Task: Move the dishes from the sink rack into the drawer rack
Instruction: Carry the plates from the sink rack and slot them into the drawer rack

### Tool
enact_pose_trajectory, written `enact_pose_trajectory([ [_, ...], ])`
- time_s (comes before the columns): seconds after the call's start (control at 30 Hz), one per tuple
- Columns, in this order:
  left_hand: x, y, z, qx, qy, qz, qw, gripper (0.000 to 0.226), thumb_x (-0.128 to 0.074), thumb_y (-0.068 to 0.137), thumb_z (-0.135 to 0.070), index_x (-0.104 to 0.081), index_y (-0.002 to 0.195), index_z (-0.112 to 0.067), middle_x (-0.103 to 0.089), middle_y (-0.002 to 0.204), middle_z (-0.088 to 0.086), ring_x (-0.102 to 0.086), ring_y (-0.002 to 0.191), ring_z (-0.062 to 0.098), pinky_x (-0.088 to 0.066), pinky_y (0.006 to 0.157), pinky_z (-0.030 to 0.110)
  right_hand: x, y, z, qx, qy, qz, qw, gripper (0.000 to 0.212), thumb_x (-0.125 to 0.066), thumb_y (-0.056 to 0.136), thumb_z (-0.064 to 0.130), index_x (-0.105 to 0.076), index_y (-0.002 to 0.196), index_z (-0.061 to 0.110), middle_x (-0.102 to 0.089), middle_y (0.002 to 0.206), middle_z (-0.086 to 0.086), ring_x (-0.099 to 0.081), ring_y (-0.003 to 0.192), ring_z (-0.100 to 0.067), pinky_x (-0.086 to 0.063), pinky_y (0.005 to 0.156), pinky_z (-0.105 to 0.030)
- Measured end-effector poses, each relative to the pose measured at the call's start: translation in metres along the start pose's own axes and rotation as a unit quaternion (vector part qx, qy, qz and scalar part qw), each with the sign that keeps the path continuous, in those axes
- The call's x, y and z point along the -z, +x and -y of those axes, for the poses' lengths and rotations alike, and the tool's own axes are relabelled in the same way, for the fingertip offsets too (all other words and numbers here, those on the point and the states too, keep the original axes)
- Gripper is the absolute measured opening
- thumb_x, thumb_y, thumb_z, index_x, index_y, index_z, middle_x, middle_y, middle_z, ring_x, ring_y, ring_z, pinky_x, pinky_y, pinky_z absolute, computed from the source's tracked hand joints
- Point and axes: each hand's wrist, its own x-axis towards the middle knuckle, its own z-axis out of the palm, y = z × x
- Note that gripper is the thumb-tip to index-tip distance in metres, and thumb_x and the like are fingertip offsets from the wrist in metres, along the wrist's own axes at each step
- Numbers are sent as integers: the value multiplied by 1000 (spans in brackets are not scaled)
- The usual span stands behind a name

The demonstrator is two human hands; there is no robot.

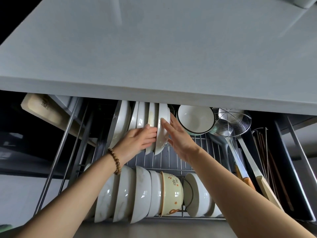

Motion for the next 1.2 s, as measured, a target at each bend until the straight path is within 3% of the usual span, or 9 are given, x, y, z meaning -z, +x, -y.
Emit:
enact_pose_trajectory([
  [0.07,1,-1,2,-3,12,-8,1000,44,-34,99,-31,-49,131,-5,-58,124,6,-57,108,13,-47,88,17,-1,-1,2,6,-10,-2,1000,52,-51,95,37,-31,143,34,-49,126,20,-46,115,0,-30,101,-27],
  [0.2,2,-5,3,-22,53,-49,997,32,-38,98,-29,-57,120,-15,-62,113,1,-61,106,18,-48,88,24,-1,-10,3,-8,-56,-12,998,64,-50,95,40,-25,150,19,-48,139,0,-45,128,-13,-33,102,-29],
  [0.33,2,-24,-1,-46,86,-83,992,20,-47,95,-27,-58,110,-22,-62,110,-6,-61,96,10,-48,79,19,10,-39,13,-31,-102,-41,993,68,-51,94,42,-21,152,22,-23,158,-3,-26,143,-18,-25,116,-40],
  [0.5,-32,-62,-36,-62,143,-34,987,28,-48,94,-29,-55,120,-22,-60,122,-2,-57,111,14,-48,93,28,50,-121,51,-37,-134,-44,989,71,-53,93,42,-18,152,25,-18,159,0,-25,143,-17,-24,116,-38],
  [0.57,-59,-79,-58,-79,174,-1,982,32,-48,94,-32,-52,124,-23,-57,124,-5,-54,112,11,-46,92,23,74,-165,73,-33,-163,-60,984,74,-54,91,42,-16,152,26,-18,159,2,-25,143,-17,-24,113,-35],
  [0.7,-130,-114,-97,-111,221,76,966,38,-47,95,-34,-49,130,-21,-51,115,-11,-48,106,2,-35,69,2,132,-261,107,-30,-148,-122,981,79,-59,84,46,-21,151,28,-22,158,4,-27,142,-13,-23,118,-39],
  [0.87,-252,-139,-145,-165,222,152,949,37,-52,93,-29,-53,128,-17,-59,123,-1,-54,105,5,-39,70,-4,218,-380,134,-9,-112,-228,967,82,-62,74,54,-29,147,35,-29,155,10,-33,139,-9,-27,117,-41],
  [1.03,-400,-161,-181,-199,216,214,932,37,-55,92,-30,-52,126,-19,-59,121,-3,-56,109,7,-38,83,9,316,-492,134,18,-72,-308,948,67,-61,88,39,-30,147,34,-30,154,10,-35,137,-7,-27,117,-36],
  [1.2,-556,-182,-198,-221,215,275,911,47,-59,89,-29,-46,133,-17,-54,129,-3,-52,111,8,-39,91,20,422,-600,129,24,-55,-370,927,74,-62,84,47,-27,148,34,-26,155,11,-33,138,-8,-29,115,-38],
])
